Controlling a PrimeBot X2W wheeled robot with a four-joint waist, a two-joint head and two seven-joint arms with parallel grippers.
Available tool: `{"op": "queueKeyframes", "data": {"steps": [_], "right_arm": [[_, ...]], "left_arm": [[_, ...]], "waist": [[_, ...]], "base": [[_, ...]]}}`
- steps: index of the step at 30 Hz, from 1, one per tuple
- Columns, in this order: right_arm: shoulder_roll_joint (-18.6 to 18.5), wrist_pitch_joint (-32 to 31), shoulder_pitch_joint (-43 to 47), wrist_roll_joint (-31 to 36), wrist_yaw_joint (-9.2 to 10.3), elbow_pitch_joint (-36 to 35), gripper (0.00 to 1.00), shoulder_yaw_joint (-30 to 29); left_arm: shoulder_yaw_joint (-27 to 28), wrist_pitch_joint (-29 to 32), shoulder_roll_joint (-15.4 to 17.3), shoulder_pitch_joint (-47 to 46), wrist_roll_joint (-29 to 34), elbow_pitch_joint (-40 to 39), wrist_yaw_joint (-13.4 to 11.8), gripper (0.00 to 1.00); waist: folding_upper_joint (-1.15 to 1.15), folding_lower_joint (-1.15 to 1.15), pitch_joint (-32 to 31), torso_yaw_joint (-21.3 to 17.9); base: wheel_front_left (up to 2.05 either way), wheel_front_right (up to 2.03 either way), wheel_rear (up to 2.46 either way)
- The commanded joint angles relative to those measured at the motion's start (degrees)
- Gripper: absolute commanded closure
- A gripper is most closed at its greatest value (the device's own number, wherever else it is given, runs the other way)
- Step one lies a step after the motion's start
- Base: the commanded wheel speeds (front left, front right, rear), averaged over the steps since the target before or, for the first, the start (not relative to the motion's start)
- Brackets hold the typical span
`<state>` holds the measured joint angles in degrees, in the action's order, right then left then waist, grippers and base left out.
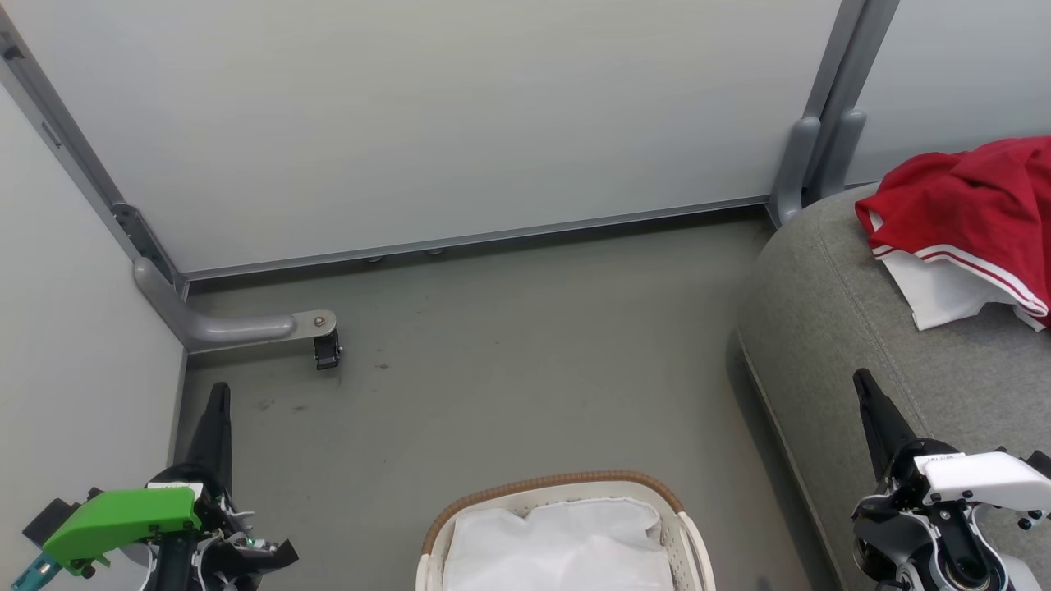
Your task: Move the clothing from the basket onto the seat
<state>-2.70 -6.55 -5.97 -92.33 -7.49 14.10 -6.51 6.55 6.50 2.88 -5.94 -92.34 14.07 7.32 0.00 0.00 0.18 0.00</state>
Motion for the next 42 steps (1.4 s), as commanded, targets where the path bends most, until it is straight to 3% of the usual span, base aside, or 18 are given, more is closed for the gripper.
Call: {"op": "queueKeyframes", "data": {"steps": [1, 42], "right_arm": [[-0.34, -0.18, -0.44, -0.18, 0.00, -0.23, 1.00, -0.12], [-0.34, -0.17, -0.44, -0.18, 0.00, -0.22, 1.00, -0.12]], "left_arm": [[0.17, 0.27, 0.06, -0.61, -0.13, -0.08, 0.36, 1.00], [0.19, 0.27, 0.04, -0.61, -0.09, -0.10, 0.36, 1.00]], "waist": [[0.00, 0.00, 0.00, 0.00], [0.00, 0.00, 0.00, 0.00]], "base": [[0.00, 0.00, 0.00], [0.00, 0.00, 0.00]]}}
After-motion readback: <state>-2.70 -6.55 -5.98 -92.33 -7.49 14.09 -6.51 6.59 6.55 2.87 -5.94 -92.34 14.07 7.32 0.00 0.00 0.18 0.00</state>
